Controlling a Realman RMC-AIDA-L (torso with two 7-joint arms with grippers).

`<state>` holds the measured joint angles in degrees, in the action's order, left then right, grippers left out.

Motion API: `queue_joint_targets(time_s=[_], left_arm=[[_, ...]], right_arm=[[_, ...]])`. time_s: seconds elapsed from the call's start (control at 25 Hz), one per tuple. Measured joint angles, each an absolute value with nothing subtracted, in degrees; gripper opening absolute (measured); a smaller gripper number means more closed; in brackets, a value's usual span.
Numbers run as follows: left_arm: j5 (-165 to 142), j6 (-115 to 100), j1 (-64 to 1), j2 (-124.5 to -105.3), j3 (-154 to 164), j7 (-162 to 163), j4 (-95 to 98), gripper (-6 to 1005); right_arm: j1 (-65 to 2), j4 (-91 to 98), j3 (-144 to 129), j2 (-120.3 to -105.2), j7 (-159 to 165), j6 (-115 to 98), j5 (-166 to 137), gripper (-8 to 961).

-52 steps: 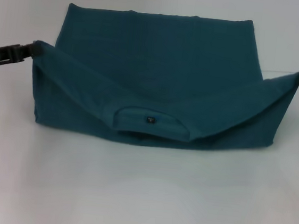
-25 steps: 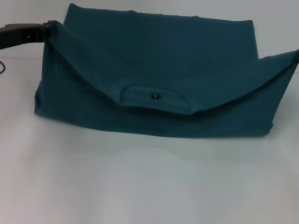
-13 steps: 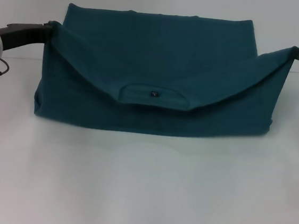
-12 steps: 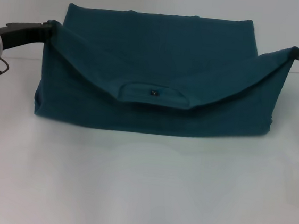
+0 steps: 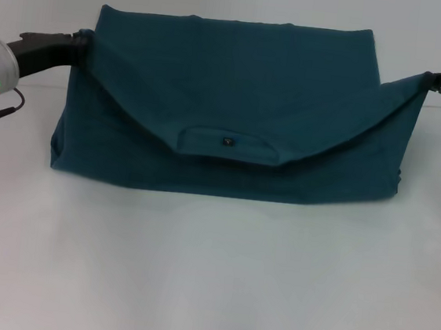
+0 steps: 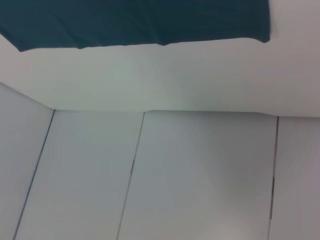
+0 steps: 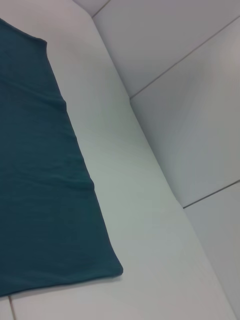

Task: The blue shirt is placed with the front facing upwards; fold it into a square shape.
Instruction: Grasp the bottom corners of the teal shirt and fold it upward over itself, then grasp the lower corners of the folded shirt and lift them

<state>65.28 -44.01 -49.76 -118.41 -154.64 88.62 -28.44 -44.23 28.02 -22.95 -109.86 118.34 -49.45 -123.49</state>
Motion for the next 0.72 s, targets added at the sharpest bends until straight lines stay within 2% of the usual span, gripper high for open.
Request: queue_joint_targets(time_s=[0.32,0.56,0.72], left_arm=[[65.40,-38.31,-49.64,-120.76,-153.56,87.34,-29.64,55],[65.40,-36.17,-49.34,-120.85,-151.84,87.22,-29.70,258],[64.93,-37.03,-48.27,-120.39,-151.52,88.80,-29.85,447]], right_arm=[[-44.39,27.95,-26.23,-110.63,118.35,-46.16,-123.64,97],[-44.37,28.40,-28.16,-110.60,118.22,-44.30,-123.62,370],[-43.42,30.83,-28.19,-110.14,118.14,-45.64,-123.60,536]])
